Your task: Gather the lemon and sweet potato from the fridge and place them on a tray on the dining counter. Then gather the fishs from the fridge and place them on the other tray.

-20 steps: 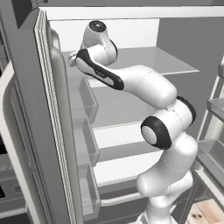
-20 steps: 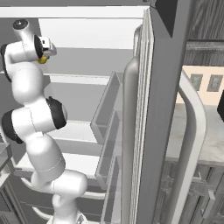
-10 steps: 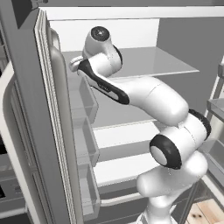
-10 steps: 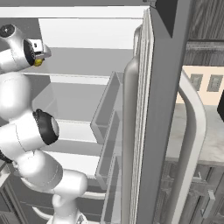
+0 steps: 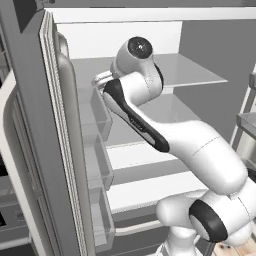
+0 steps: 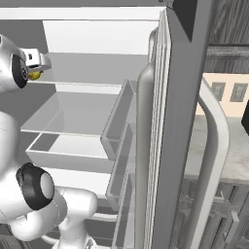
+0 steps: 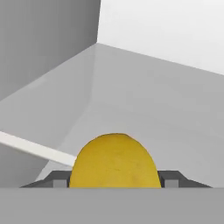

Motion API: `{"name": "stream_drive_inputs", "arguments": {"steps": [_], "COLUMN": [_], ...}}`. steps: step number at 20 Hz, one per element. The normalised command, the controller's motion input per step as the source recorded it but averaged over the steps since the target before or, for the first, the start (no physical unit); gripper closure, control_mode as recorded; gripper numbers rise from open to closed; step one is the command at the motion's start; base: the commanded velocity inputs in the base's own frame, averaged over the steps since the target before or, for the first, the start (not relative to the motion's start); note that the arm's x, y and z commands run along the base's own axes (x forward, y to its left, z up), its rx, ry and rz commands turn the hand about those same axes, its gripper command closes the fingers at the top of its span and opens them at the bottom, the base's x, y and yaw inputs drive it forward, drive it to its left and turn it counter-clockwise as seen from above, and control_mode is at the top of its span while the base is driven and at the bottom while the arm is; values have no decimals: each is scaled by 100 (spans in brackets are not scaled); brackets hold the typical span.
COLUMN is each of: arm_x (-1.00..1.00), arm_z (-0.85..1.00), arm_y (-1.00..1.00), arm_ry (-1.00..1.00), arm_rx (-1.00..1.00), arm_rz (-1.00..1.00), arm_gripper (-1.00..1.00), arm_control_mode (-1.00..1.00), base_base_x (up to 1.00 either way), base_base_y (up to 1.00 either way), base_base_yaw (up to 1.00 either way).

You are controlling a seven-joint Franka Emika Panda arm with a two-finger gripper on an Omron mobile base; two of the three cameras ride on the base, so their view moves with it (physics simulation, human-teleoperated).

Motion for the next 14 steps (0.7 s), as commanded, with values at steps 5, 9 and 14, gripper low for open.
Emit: {"name": "stream_drive_inputs", "arguments": {"steps": [5, 9, 14], "arm_x": [-93, -100, -92], "arm_z": [40, 31, 23], "arm_y": [-38, -36, -49], "arm_ry": [-1, 0, 6], "arm_rx": [0, 0, 1], "arm_rz": [0, 0, -3], "arm_gripper": [100, 100, 100], "arm_control_mode": [-100, -100, -100], "base_base_x": [0, 0, 0], "base_base_y": [0, 0, 0], "base_base_yaw": [0, 0, 0]}}
